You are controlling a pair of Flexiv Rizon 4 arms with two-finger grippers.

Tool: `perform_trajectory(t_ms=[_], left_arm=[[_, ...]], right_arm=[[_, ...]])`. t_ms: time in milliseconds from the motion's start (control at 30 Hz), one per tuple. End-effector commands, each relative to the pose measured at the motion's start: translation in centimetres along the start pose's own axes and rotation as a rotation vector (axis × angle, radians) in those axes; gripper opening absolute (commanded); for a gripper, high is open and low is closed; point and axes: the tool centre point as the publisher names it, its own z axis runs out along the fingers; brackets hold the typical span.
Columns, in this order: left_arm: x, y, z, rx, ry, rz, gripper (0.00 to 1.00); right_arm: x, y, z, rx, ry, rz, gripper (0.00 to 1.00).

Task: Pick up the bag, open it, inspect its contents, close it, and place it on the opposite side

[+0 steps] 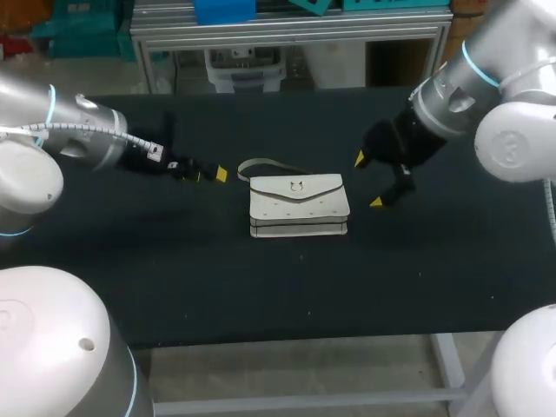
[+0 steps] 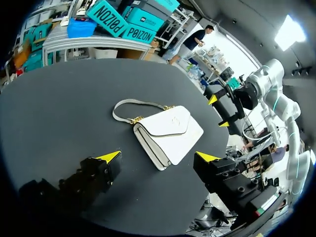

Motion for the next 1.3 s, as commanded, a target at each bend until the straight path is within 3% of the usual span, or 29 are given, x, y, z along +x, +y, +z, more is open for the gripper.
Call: perform_trajectory(t_ms=[33,233,333,400,500,567,833,1000,1100,1300], left_arm=[[-0.3,-0.1,-0.5,-0.012,0.031,0.069,1.00],[-0.3,-0.1,-0.5,-0.012,0.031,0.069,1.00],[-0.2,1.5,-1.1,0.044,0.099,0.404,1.00],[-0.3,2.0,-1.2,0.009,0.168,0.541,1.00],[-0.4,2.2,-0.5,-0.025,0.119,0.693,1.00],[-0.3,1.9,-0.1,-0.106,0.106,0.707,1.00],[-0.3,1.9,-0.1,-0.106,0.106,0.707,1.00],[-0.3,1.9,-0.1,-0.106,0.106,0.707,1.00],[-0.6,0.3,0.5,-0.080,0.049,0.833,1.00],[0.2,-1.0,2.5,-0.078,0.078,1.093,1.00]], right_arm=[[0.4,0.5,0.5,0.077,-0.040,0.046,1.00],[0.4,1.5,1.8,0.138,-0.082,0.073,1.00],[0.4,1.9,2.3,0.157,-0.100,0.057,1.00],[0.4,2.1,2.5,0.164,-0.107,0.049,1.00],[0.4,2.3,2.7,0.172,-0.116,0.043,1.00],[0.4,2.5,2.8,0.186,-0.127,0.044,1.00],[0.4,2.7,3.5,0.225,-0.137,0.095,1.00],[0.2,2.7,3.8,0.204,-0.126,0.108,1.00],[0.1,2.7,4.0,0.201,-0.125,0.108,1.00],[0.2,2.7,4.0,0.205,-0.143,0.133,1.00]])
